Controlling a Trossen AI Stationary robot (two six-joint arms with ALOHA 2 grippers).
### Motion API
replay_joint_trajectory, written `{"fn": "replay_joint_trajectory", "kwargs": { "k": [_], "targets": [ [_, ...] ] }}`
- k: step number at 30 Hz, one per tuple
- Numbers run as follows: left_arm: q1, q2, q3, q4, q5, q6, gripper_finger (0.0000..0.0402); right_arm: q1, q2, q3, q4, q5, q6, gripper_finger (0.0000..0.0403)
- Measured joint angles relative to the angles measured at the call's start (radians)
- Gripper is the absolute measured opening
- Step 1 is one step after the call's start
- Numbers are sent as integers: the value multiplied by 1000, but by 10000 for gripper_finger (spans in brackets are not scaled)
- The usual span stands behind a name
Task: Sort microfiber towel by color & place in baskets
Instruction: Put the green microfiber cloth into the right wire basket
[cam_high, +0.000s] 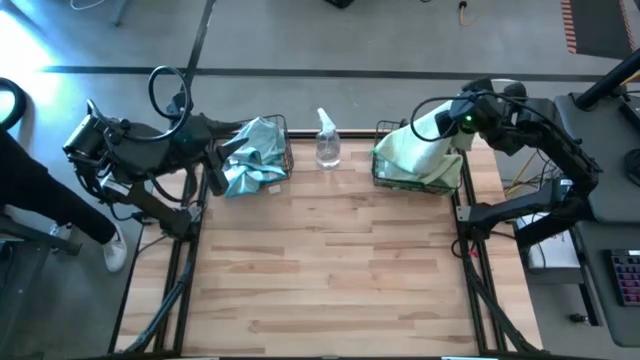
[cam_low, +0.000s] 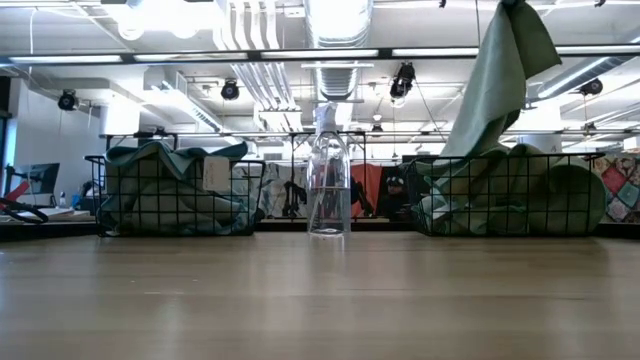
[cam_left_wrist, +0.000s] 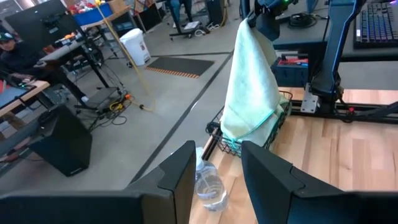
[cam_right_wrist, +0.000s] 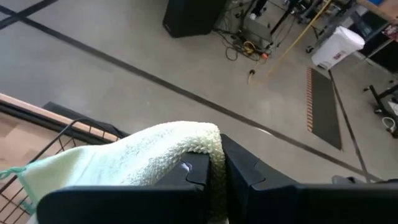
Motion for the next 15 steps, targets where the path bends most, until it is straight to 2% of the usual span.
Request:
{"fn": "replay_joint_trajectory", "kwargs": {
  "k": [6, 15],
  "targets": [
    [0, -1, 0, 1, 0, 2, 114, 0, 7, 0, 0, -1, -4, 36],
    [0, -2, 0, -6, 0, 3, 114, 0, 8, 0, 1, -1, -11, 91]
  ]
}}
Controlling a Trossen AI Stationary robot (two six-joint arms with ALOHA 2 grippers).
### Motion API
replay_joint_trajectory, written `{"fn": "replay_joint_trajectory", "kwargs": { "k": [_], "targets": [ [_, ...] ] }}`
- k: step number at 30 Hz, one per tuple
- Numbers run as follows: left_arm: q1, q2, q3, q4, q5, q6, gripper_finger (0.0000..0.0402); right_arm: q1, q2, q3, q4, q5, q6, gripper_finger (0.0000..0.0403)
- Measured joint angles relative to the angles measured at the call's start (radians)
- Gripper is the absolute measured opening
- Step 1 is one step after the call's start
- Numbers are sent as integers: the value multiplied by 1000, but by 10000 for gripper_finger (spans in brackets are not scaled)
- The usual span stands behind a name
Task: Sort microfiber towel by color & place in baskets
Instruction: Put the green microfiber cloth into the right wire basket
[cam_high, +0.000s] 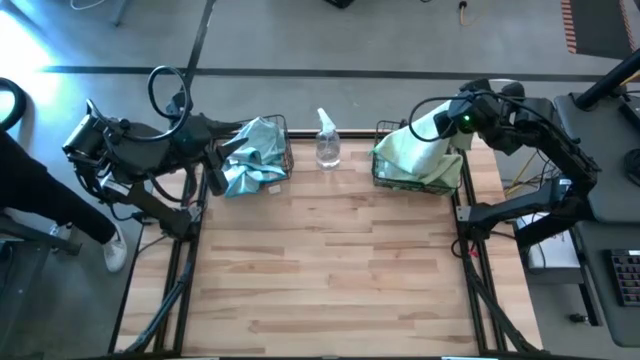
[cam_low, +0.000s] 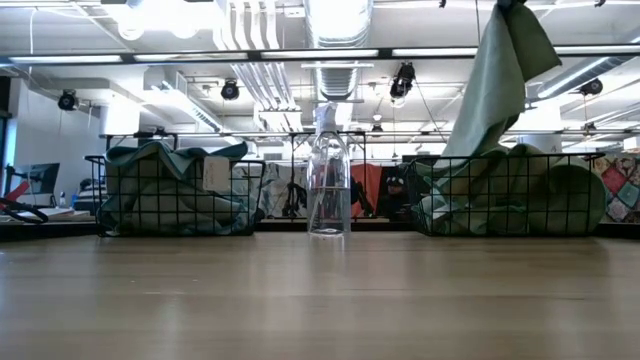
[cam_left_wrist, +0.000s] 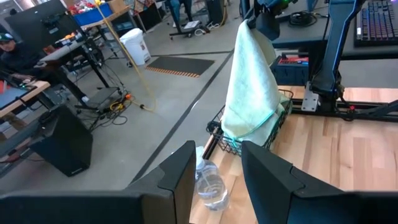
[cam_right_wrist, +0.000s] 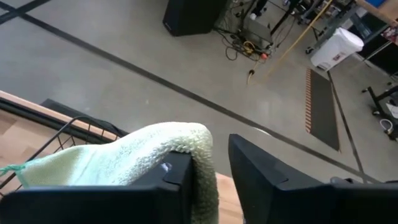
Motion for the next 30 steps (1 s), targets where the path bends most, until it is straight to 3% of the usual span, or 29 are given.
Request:
{"fn": "replay_joint_trajectory", "kwargs": {
  "k": [13, 30],
  "targets": [
    [0, -2, 0, 0, 0, 0, 114, 0, 69, -8, 0, -157, 0, 130],
    [0, -2, 0, -9, 1, 0, 114, 0, 196, -178, 0, -183, 0, 142]
  ]
}}
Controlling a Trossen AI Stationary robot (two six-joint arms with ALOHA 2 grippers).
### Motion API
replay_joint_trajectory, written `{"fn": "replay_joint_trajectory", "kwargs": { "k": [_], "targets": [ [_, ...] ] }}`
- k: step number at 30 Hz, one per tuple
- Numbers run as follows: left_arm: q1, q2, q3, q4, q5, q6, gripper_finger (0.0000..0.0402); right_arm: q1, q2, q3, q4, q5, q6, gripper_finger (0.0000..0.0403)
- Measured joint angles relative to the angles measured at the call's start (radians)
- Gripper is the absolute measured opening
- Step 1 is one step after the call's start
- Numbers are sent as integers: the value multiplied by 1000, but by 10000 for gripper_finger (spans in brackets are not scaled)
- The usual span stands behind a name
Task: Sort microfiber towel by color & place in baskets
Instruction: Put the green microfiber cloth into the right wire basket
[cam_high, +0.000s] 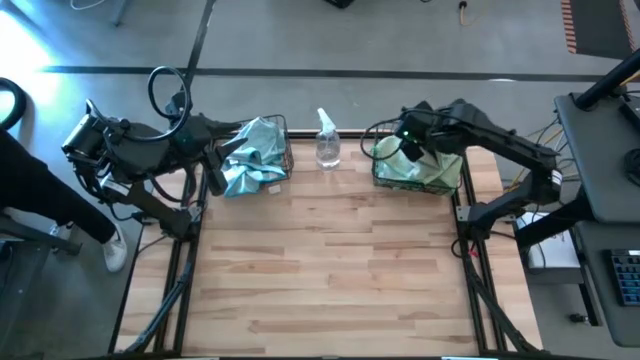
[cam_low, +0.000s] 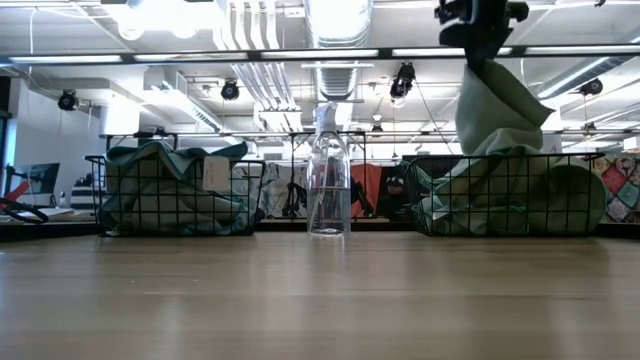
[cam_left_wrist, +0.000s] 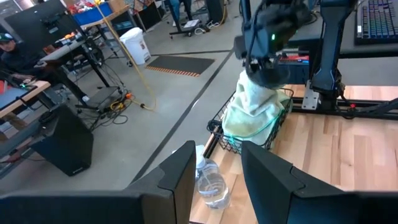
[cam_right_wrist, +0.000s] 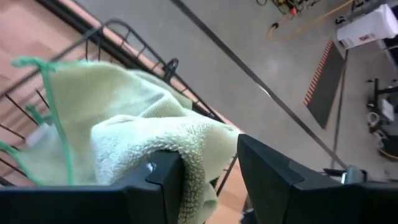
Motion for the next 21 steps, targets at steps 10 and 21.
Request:
{"fn": "replay_joint_trajectory", "kwargs": {
  "k": [10, 21],
  "targets": [
    [0, 0, 0, 0, 0, -1, 114, 0, 51, -67, 6, 7, 19, 146],
    [0, 0, 0, -6, 8, -26, 114, 0, 99, -67, 60, -47, 27, 146]
  ]
}}
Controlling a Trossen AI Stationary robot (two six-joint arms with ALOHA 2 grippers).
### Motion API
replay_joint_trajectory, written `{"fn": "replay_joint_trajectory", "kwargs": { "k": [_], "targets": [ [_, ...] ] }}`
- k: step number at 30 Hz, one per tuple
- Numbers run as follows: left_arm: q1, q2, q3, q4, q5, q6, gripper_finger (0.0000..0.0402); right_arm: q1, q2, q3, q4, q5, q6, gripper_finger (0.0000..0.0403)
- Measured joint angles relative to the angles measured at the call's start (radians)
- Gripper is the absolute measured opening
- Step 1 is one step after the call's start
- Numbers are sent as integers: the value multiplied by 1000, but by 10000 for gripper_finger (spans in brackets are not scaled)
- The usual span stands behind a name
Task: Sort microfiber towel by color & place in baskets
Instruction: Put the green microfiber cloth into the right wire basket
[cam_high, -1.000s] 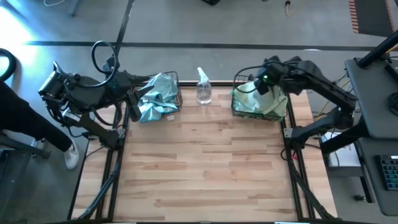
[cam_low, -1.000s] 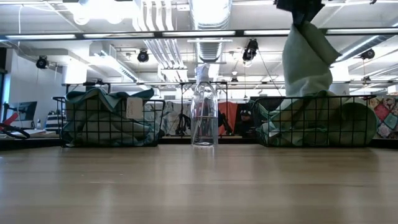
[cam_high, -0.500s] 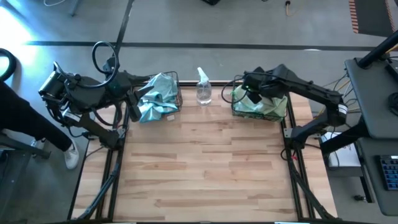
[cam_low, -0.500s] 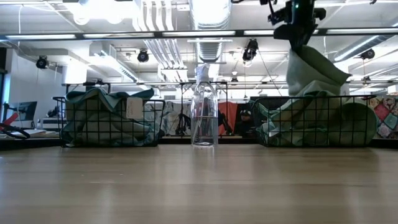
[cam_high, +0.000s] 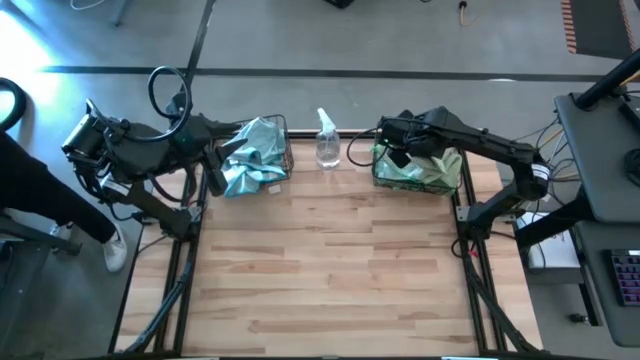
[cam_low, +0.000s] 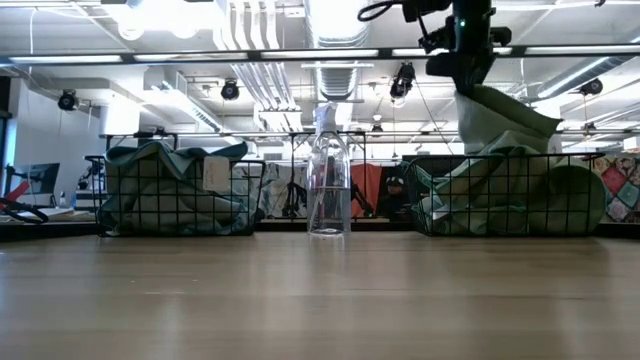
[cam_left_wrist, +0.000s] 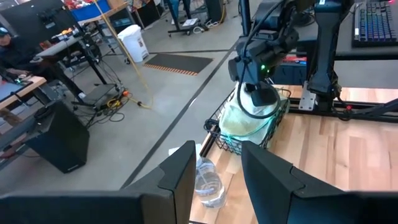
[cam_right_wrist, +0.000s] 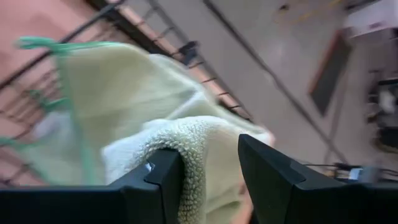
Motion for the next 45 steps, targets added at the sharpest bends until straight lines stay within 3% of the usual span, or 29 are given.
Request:
{"fn": "replay_joint_trajectory", "kwargs": {
  "k": [7, 12, 22, 31, 45],
  "targets": [
    [0, 0, 0, 0, 19, -8, 114, 5, 45, 0, 89, -129, 0, 146],
    [0, 0, 0, 0, 21, -11, 114, 10, 92, 0, 106, -152, 0, 146],
    [0, 0, 0, 0, 26, -11, 114, 22, 185, 0, 124, -363, -4, 146],
    [0, 0, 0, -3, 47, -31, 114, 31, 181, 6, 132, -371, -20, 146],
    [0, 0, 0, -4, 54, -35, 114, 31, 102, 171, 129, -364, -97, 146]
  ]
}}
